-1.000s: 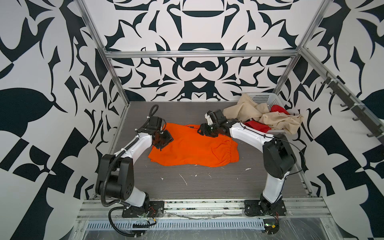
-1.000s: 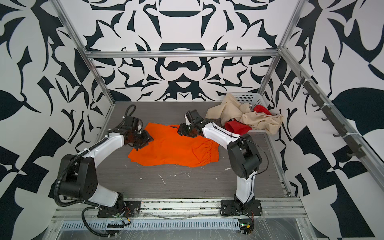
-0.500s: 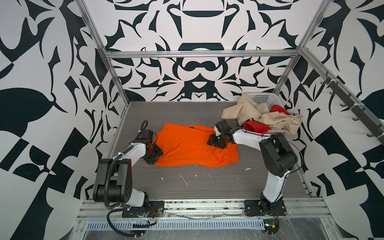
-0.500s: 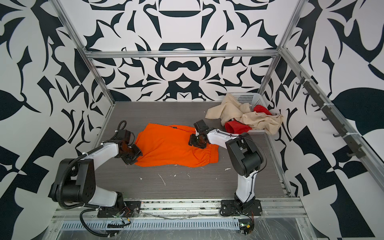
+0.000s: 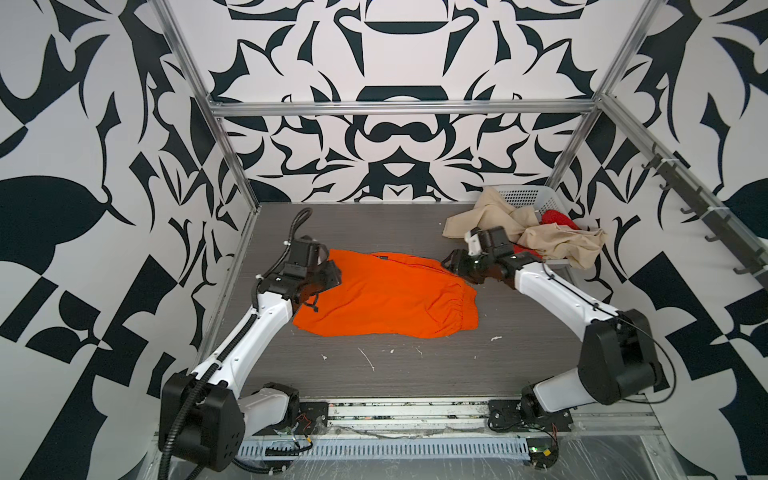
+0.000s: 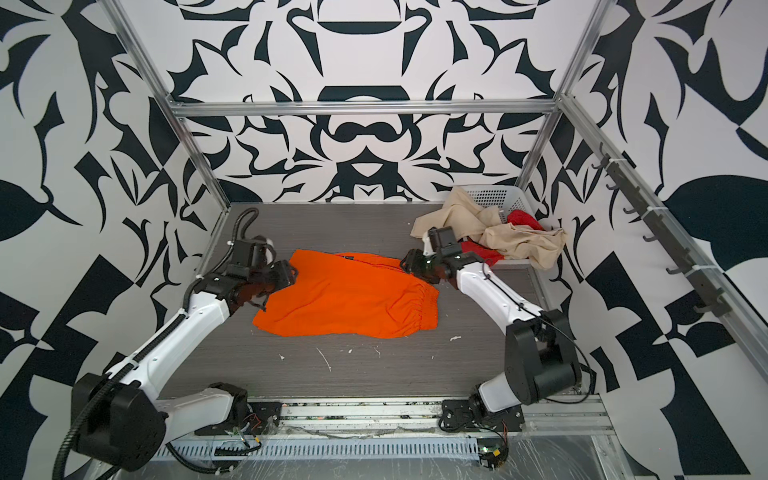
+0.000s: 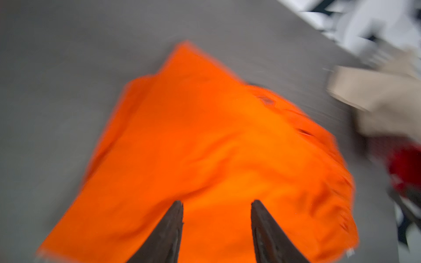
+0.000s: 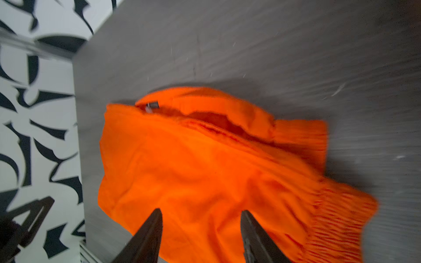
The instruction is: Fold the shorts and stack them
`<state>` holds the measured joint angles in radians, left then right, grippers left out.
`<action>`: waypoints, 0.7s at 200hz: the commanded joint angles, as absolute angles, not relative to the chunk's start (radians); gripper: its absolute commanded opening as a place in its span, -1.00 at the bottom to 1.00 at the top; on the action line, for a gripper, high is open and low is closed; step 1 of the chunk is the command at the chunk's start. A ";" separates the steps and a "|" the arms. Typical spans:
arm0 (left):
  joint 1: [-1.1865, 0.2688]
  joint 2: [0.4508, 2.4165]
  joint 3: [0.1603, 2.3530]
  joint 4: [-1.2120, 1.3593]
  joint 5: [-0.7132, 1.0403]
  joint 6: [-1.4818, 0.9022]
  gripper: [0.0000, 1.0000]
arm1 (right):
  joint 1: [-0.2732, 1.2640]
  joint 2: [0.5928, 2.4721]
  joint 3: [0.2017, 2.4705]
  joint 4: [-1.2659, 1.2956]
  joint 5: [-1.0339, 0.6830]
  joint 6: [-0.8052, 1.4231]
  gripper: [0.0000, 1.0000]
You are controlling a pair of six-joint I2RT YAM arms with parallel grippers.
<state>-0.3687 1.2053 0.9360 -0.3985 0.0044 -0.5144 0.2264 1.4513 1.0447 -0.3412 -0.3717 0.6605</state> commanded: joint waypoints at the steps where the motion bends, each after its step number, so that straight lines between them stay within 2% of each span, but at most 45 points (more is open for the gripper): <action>1: -0.473 1.292 0.990 -0.250 0.075 -0.282 0.04 | 0.099 1.389 1.012 -0.385 -0.512 0.615 0.18; 60: -0.835 1.710 1.251 -0.233 0.194 0.261 0.06 | -0.189 1.280 0.839 -0.400 -0.667 0.598 0.18; 95: -0.871 1.926 1.421 -0.271 0.222 0.272 0.08 | -0.218 1.233 0.784 -0.485 -0.620 0.540 0.18; 140: -0.974 2.023 1.462 -0.255 0.352 0.454 0.34 | -0.218 1.194 0.692 -0.451 -0.624 0.566 0.19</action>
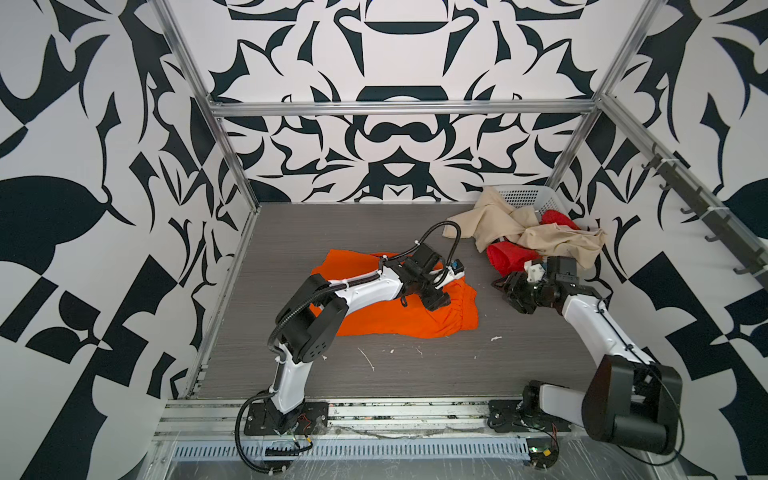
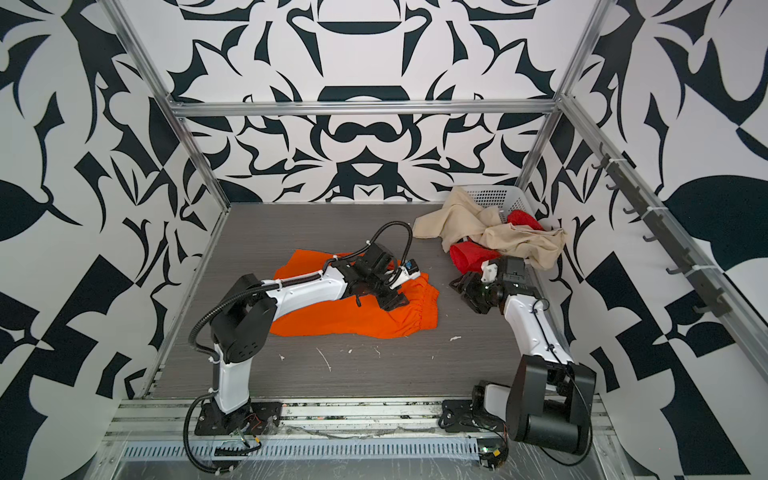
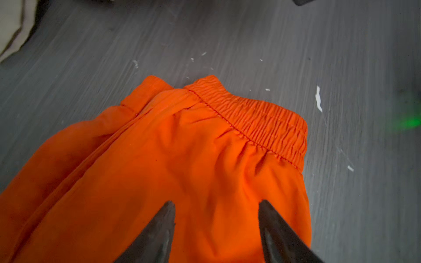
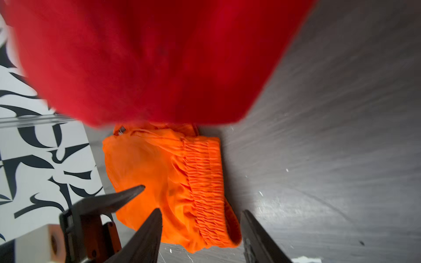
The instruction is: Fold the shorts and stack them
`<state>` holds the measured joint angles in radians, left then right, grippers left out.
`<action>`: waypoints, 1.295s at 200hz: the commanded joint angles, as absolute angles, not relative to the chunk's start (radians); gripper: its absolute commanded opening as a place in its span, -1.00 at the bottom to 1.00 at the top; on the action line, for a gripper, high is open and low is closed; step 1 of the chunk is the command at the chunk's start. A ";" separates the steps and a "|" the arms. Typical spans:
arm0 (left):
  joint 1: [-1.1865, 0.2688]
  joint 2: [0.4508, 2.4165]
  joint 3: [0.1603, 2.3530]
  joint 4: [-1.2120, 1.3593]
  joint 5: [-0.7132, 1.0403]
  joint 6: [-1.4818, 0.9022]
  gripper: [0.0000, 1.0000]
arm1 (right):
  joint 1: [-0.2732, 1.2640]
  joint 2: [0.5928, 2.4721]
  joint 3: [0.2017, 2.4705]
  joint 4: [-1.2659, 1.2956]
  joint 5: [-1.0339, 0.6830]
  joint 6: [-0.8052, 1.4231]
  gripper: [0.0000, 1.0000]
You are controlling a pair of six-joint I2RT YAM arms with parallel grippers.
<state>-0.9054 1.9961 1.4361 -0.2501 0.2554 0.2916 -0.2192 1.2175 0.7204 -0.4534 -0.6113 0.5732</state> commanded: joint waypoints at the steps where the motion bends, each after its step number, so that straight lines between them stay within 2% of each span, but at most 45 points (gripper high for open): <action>1: -0.976 2.024 1.463 -0.256 0.352 0.458 0.34 | -0.218 1.194 0.691 -0.451 -0.625 0.567 0.19; 44: -1.025 2.085 1.477 -0.259 0.424 0.545 0.37 | -0.218 1.210 0.672 -0.444 -0.634 0.566 0.20; 62: -1.039 2.113 1.476 -0.243 0.366 0.556 0.41 | -0.218 1.213 0.663 -0.448 -0.629 0.569 0.21; 87: -1.049 2.167 1.471 -0.191 0.178 0.530 0.39 | -0.218 1.217 0.647 -0.448 -0.642 0.576 0.22; 102: -1.047 2.180 1.456 -0.160 0.124 0.514 0.26 | -0.218 1.217 0.638 -0.449 -0.646 0.583 0.24; 119: -1.047 2.165 1.436 -0.120 0.103 0.463 -0.03 | -0.218 1.222 0.624 -0.438 -0.666 0.601 0.28; 136: -1.035 2.115 1.408 -0.084 0.160 0.380 -0.44 | -0.216 1.232 0.616 -0.436 -0.693 0.618 0.35; 153: -0.998 2.024 1.344 0.001 0.272 0.244 -0.65 | -0.213 1.238 0.603 -0.415 -0.729 0.658 0.44; 173: -0.916 1.920 1.221 0.198 0.450 0.042 -0.75 | -0.207 1.232 0.574 -0.339 -0.792 0.740 0.53; 189: -0.871 1.860 1.147 0.321 0.521 -0.048 -0.79 | -0.196 1.217 0.555 -0.272 -0.813 0.804 0.54; 259: -0.825 1.767 1.001 0.433 0.583 -0.129 -0.84 | -0.048 1.251 0.504 0.037 -0.807 1.055 0.55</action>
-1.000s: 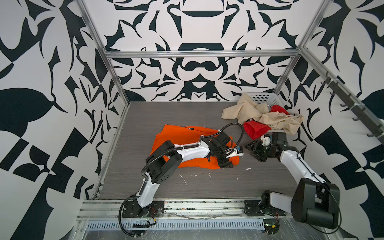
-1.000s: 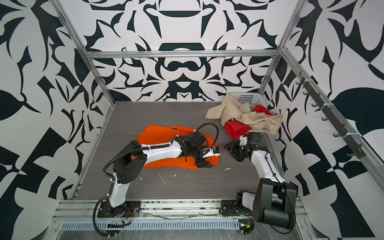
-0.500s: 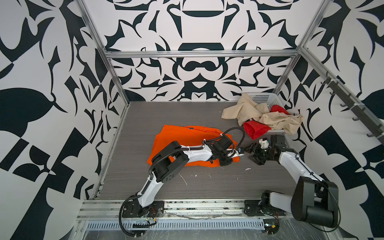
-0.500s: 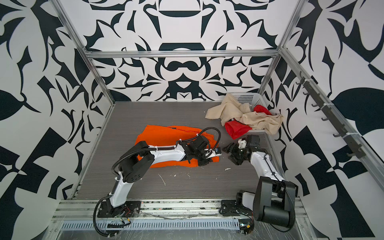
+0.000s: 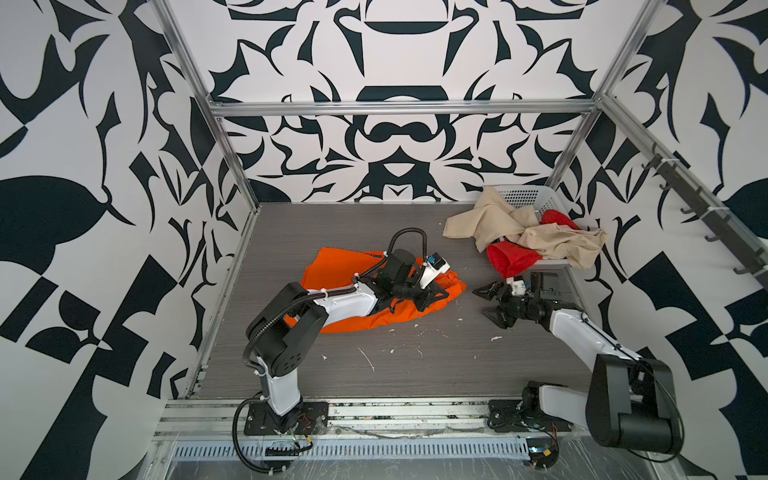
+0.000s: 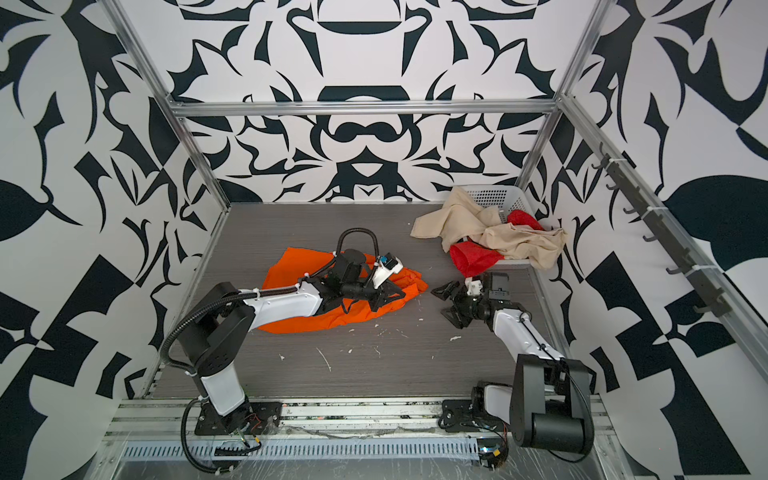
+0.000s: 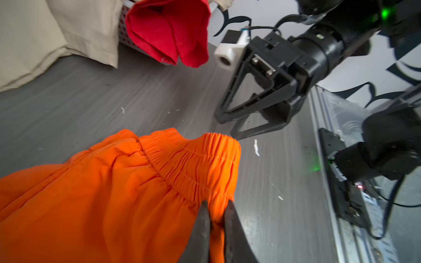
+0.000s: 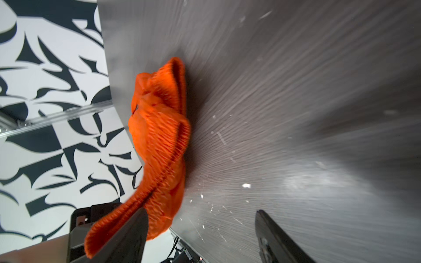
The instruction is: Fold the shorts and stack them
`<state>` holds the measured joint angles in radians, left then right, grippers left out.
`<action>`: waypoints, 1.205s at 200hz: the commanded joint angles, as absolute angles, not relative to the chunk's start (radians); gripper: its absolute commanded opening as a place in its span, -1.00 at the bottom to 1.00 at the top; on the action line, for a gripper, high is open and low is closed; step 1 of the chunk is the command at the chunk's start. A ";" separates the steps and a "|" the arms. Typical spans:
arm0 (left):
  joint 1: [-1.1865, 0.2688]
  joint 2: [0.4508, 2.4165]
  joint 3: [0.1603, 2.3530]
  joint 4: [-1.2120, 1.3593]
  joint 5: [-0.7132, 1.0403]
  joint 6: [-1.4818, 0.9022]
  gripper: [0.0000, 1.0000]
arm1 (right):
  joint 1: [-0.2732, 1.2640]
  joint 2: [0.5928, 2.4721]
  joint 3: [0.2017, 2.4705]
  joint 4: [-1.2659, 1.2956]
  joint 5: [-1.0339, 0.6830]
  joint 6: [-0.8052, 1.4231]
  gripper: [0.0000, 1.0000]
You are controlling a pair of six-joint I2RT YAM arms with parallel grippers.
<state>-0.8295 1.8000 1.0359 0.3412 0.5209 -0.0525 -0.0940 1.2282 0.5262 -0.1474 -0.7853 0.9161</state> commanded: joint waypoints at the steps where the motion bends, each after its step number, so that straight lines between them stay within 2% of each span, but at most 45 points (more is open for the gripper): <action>1: -0.824 1.767 1.000 0.434 0.582 -0.130 -0.84 | -0.045 1.253 0.503 0.043 -0.807 1.059 0.55; 88: -0.822 1.774 1.011 0.387 0.507 -0.099 -0.88 | 0.122 1.400 0.473 0.400 -0.775 1.363 0.58; 127: -0.838 1.777 1.042 0.304 0.441 -0.033 -0.86 | 0.184 1.460 0.477 0.492 -0.748 1.420 0.56; 151: -0.838 1.768 1.049 0.280 0.419 -0.034 -0.80 | 0.188 1.471 0.467 0.504 -0.736 1.434 0.43; 186: -0.837 1.764 1.042 0.279 0.347 -0.026 -0.82 | 0.200 1.418 0.424 0.439 -0.726 1.445 0.58; 212: -0.839 1.776 1.048 0.300 0.364 -0.041 -0.84 | 0.220 1.377 0.425 0.396 -0.711 1.443 0.61; 241: -0.858 1.790 1.050 0.320 0.406 -0.041 -0.84 | 0.245 1.416 0.455 0.436 -0.692 1.458 0.62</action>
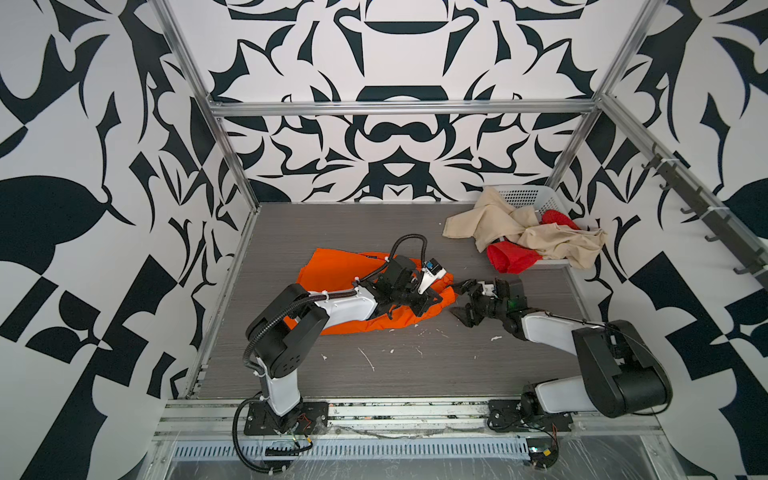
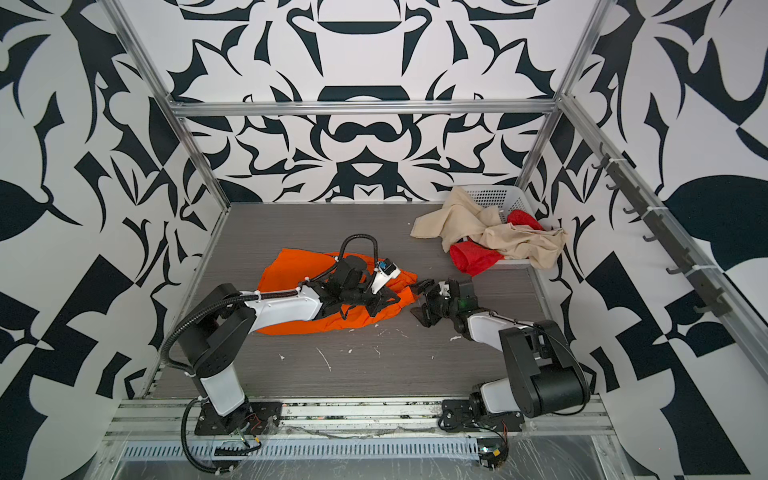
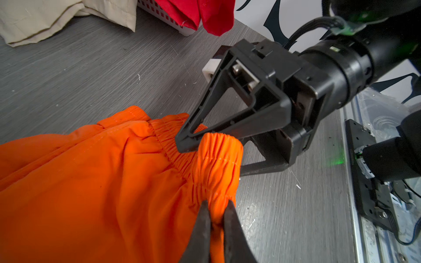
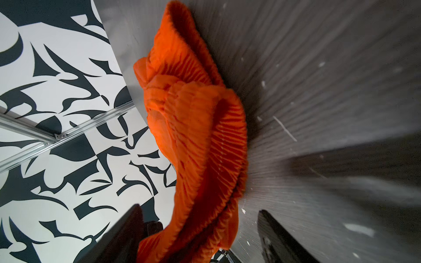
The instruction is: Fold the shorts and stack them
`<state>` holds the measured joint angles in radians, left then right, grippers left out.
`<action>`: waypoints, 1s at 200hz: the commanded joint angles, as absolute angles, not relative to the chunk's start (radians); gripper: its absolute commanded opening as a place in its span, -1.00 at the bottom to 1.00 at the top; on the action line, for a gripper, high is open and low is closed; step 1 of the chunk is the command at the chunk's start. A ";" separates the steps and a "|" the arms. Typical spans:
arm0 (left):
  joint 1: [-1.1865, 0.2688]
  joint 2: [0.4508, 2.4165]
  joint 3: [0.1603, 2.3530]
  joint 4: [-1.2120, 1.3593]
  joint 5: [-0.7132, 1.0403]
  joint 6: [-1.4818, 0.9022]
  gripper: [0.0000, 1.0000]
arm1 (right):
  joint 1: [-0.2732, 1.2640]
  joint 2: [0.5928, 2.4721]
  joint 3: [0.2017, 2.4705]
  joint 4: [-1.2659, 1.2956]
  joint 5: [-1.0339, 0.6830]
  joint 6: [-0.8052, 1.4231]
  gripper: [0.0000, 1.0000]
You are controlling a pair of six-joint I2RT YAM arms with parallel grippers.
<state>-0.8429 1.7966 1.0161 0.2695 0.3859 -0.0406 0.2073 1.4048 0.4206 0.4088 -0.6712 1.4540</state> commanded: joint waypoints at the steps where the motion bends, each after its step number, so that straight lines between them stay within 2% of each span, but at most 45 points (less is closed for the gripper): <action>1: -0.860 1.790 1.050 0.321 0.407 -0.041 -0.84 | 0.245 1.419 0.455 0.439 -0.691 1.459 0.62; 46: -0.893 1.806 1.065 0.320 0.423 -0.044 -0.78 | 0.261 1.493 0.462 0.539 -0.680 1.484 0.57; 62: -0.895 1.798 1.063 0.306 0.419 -0.048 -0.50 | 0.261 1.490 0.466 0.524 -0.673 1.462 0.41; 70: -0.894 1.786 1.058 0.296 0.407 -0.046 -0.29 | 0.260 1.488 0.470 0.501 -0.669 1.444 0.22; 78: -0.894 1.769 1.050 0.285 0.386 -0.044 -0.16 | 0.259 1.480 0.476 0.462 -0.664 1.414 0.00; 94: -0.885 1.723 1.018 0.270 0.342 -0.053 0.00 | 0.255 1.449 0.492 0.328 -0.627 1.335 -0.34; 127: -0.835 1.598 0.934 0.198 0.186 -0.122 0.15 | 0.225 1.375 0.577 0.007 -0.573 1.118 -0.69; 150: -0.775 1.517 0.900 0.084 0.072 -0.204 0.25 | 0.215 1.328 0.708 -0.281 -0.490 0.905 -0.84; 173: -0.677 1.467 0.909 -0.086 0.003 -0.335 0.26 | 0.213 1.312 0.881 -0.543 -0.392 0.710 -0.88; 200: -0.551 1.444 0.918 -0.241 0.000 -0.470 0.23 | 0.213 1.345 1.126 -0.814 -0.253 0.496 -0.91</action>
<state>-0.6334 1.4693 0.9173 -0.0231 0.0624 -0.2974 0.2173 1.3476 0.9283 -0.4709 -0.4194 0.7898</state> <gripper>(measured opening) 0.627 0.084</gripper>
